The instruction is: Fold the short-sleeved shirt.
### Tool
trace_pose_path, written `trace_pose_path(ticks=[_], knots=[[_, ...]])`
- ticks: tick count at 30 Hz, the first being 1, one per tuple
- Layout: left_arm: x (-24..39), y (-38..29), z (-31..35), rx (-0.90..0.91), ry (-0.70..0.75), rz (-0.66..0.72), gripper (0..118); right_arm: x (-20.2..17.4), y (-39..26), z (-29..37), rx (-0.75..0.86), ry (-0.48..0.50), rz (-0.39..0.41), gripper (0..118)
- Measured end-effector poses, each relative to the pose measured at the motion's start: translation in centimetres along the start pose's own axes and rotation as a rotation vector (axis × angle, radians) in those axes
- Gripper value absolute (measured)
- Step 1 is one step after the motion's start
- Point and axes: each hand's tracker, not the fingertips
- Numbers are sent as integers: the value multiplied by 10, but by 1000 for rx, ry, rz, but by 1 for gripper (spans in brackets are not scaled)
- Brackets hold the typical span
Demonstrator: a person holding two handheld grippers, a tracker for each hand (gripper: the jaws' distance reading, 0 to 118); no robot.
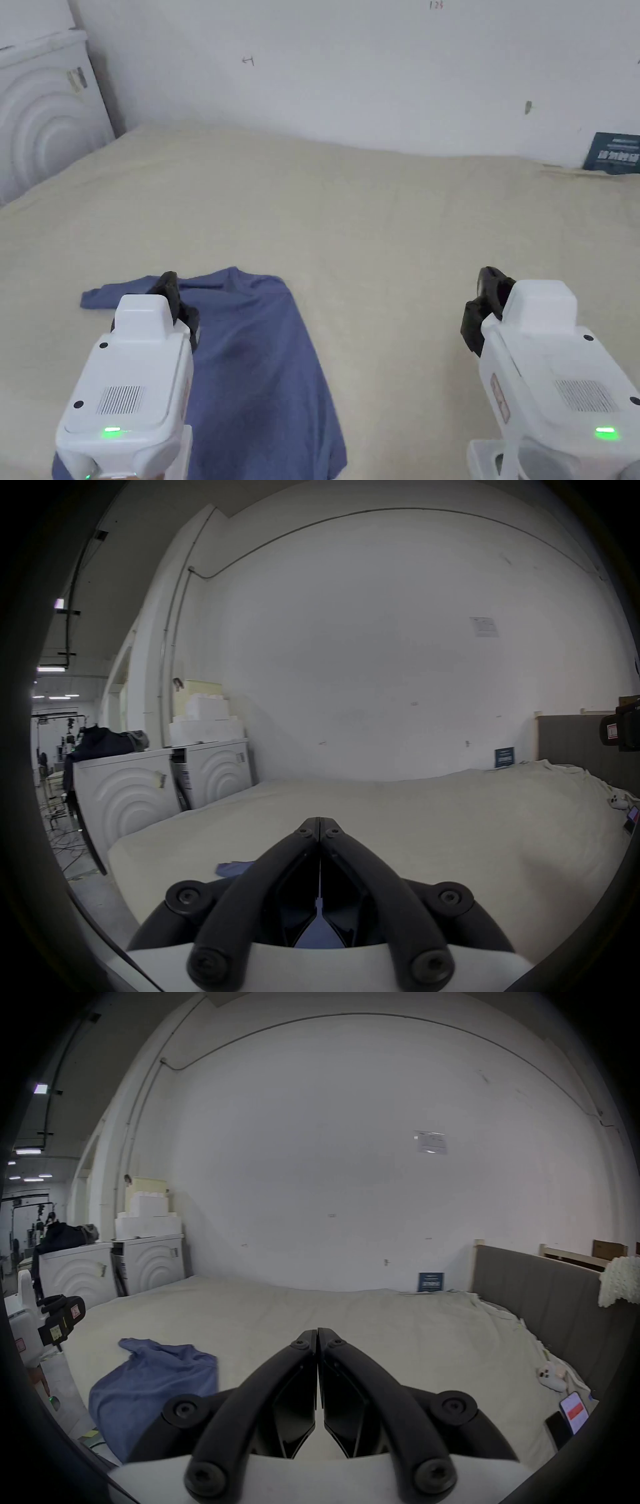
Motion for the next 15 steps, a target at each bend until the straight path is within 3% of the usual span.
trace_pose_path(ticks=[8, 15], knots=[[-59, -6, 26, -19, 149, -18, 1, -64, 2, -11, -8, 151, 7, 0], [-87, -13, 45, -41, 225, -22, 1, -94, 0, -11, -25, 230, 19, 0]])
